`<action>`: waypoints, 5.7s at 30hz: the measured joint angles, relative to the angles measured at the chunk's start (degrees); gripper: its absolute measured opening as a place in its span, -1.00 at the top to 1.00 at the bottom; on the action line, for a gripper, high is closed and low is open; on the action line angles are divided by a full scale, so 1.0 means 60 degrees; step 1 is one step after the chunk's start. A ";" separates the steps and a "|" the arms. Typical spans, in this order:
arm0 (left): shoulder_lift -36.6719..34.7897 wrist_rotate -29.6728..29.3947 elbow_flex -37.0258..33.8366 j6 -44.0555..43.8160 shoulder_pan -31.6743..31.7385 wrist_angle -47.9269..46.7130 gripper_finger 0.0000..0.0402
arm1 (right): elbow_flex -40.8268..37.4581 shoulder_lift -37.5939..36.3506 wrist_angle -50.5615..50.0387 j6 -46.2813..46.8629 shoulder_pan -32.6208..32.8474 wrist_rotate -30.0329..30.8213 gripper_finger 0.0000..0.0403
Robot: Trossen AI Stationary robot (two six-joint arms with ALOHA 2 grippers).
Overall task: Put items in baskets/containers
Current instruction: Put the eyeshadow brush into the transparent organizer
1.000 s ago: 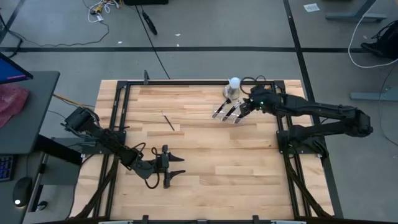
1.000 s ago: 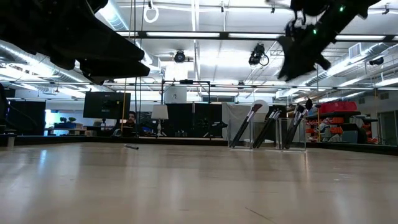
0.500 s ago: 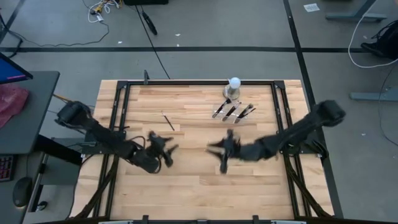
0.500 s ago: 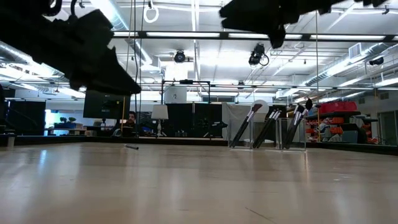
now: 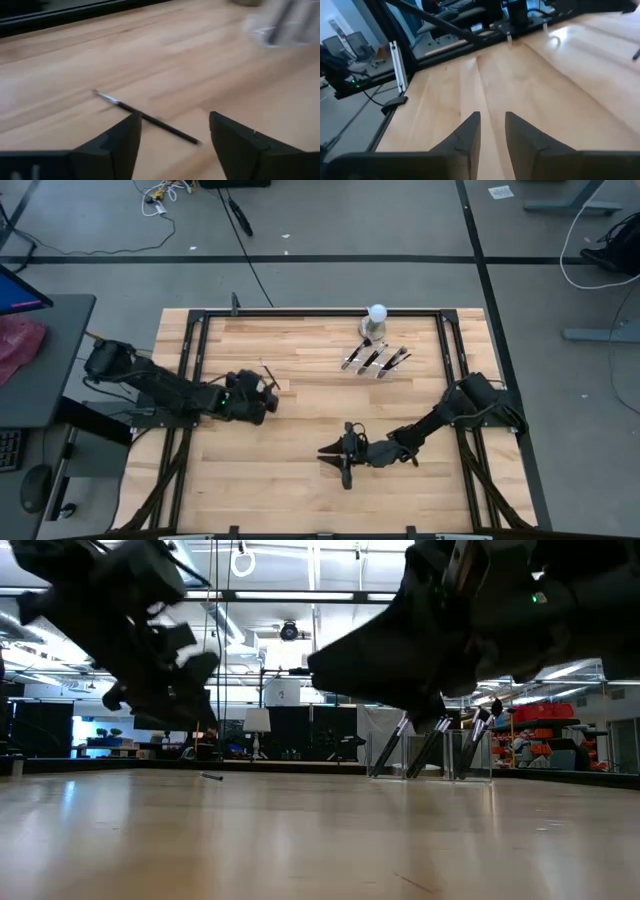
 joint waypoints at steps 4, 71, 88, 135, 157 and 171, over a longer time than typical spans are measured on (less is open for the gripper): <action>0.0589 0.0005 0.0000 -0.0112 0.0931 0.0038 -0.32 | 0.0000 0.0129 0.0060 0.0150 0.0000 -0.0003 0.56; 0.3431 0.3538 -0.0011 0.5824 -0.2408 0.5617 0.84 | -0.0004 0.0115 0.0269 0.0447 -0.0061 -0.0003 0.56; 0.3401 0.3047 -0.1613 0.6109 -0.2791 0.8321 0.32 | -0.0004 0.0115 0.0385 0.0556 -0.0111 0.0001 0.56; 0.5621 0.4942 -0.2029 0.7371 -0.1651 1.3030 0.93 | 0.0007 -0.0989 -0.0783 0.0337 -0.0329 -0.0906 0.56; 0.5580 0.7142 -0.1206 0.6621 -0.1655 1.6258 0.92 | 0.0024 -0.0707 -0.1655 -0.3881 -0.0324 -0.0270 0.10; 0.5558 0.7613 -0.0688 0.6608 -0.1651 1.6189 0.90 | 0.1366 -0.0016 -0.1400 -0.6893 0.0105 0.0346 0.33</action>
